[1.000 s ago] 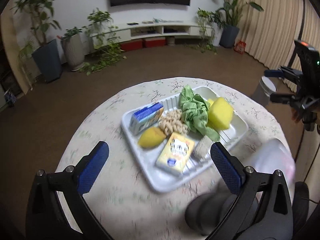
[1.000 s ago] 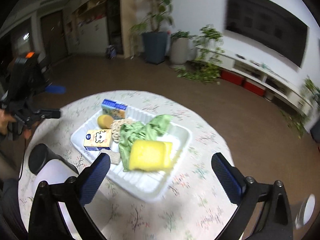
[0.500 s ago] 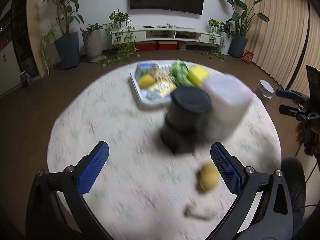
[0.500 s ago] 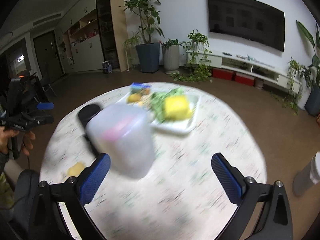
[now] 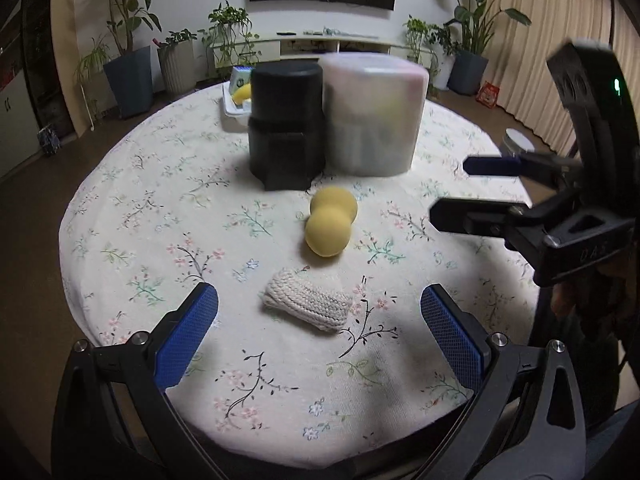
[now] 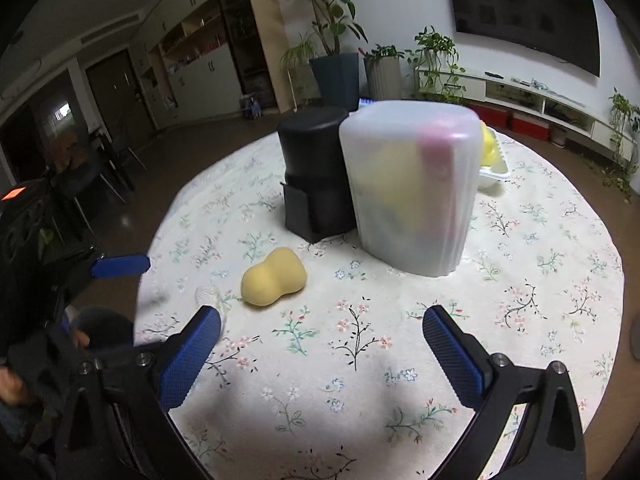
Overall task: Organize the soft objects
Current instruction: 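Withdraw both tools and move toward the tan makeup sponge and knitted puff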
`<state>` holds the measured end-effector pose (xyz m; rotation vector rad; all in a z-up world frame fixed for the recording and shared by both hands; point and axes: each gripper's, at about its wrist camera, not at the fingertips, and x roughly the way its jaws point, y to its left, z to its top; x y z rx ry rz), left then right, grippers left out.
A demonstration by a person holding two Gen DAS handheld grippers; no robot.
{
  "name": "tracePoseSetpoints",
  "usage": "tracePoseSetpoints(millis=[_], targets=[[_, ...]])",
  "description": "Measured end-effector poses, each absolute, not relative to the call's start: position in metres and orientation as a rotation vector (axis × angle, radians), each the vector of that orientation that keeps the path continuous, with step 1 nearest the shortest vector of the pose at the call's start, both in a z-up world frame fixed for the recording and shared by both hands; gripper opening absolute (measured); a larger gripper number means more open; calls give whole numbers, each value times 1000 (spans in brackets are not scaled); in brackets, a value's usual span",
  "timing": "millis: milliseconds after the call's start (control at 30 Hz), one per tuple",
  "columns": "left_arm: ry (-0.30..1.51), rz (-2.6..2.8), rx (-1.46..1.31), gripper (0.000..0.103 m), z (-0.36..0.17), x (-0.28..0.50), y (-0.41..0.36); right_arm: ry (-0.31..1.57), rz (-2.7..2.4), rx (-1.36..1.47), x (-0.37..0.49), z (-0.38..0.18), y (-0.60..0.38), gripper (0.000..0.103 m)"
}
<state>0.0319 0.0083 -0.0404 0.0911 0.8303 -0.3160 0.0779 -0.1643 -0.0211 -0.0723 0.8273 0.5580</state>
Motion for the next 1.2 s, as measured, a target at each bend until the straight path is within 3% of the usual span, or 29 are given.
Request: tracePoseSetpoints(millis=[667,1200], targets=[[958,-150,59,102,-88,68,22,928,595,-157,110,-59,-107,103],[900,-75,-39,102,-83,67,44,985,619,-136,122,-68,-94,97]])
